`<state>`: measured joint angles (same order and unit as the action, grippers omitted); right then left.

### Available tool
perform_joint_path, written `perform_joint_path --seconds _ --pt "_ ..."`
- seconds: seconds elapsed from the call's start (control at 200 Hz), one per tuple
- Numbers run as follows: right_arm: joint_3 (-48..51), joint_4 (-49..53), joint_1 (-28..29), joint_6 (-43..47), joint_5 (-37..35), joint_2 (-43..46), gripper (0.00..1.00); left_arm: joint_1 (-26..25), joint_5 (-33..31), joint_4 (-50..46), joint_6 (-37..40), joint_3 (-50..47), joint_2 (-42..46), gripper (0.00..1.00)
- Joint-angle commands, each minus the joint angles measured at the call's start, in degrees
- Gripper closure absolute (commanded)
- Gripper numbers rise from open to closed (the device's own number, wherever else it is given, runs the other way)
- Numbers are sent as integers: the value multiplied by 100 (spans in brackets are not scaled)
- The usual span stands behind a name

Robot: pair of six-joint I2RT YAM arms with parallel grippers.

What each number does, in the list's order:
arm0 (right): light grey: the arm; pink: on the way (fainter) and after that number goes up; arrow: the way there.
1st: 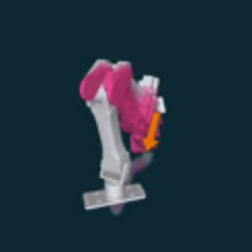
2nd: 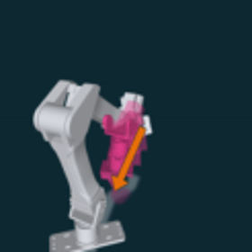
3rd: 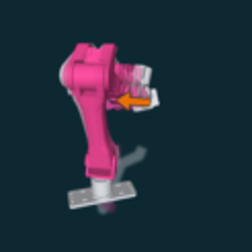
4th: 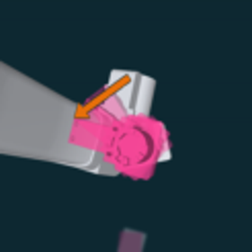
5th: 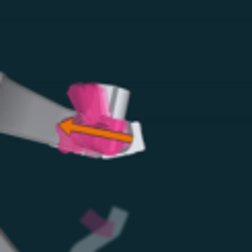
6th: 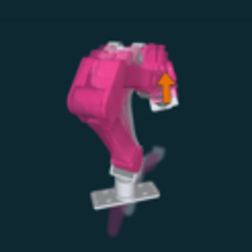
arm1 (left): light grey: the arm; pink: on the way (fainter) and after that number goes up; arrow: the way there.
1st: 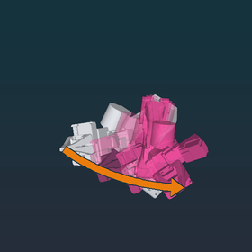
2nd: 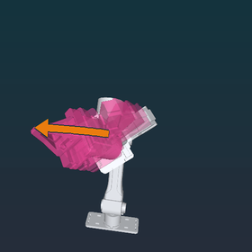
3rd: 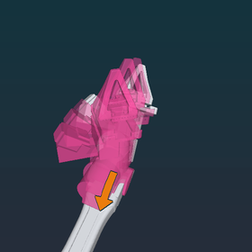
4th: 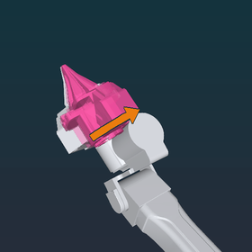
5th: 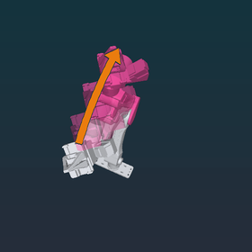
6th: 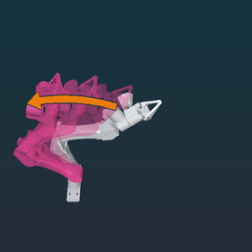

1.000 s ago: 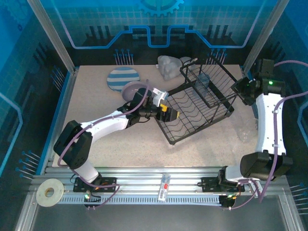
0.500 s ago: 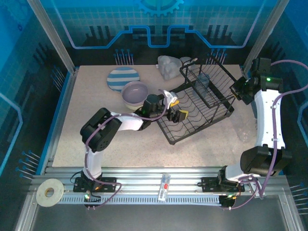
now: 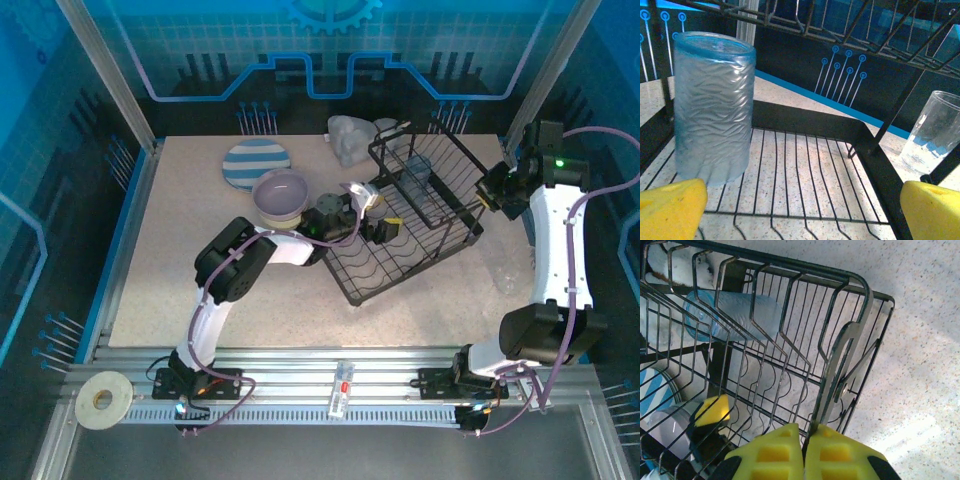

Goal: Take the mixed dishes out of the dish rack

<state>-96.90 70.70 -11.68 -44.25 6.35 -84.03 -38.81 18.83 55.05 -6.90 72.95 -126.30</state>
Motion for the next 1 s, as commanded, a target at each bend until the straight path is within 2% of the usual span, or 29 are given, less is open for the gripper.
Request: perform_joint_path --seconds 0.0,0.135,0.485,0.771,0.991 --pt "-42 919 120 457 863 60 100 -120 -209 327 195 234 -230 1" --pt "92 1097 113 409 921 221 100 -196 -583 425 186 308 -373 1" --pt "203 1322 105 304 1104 294 100 -489 -2316 613 85 446 -586 1" --pt "235 1500 106 281 1186 356 100 -627 -3220 85 -7 809 -662 1" --pt "350 1525 101 241 1348 460 100 -651 -3553 -628 -192 1293 -755 1"
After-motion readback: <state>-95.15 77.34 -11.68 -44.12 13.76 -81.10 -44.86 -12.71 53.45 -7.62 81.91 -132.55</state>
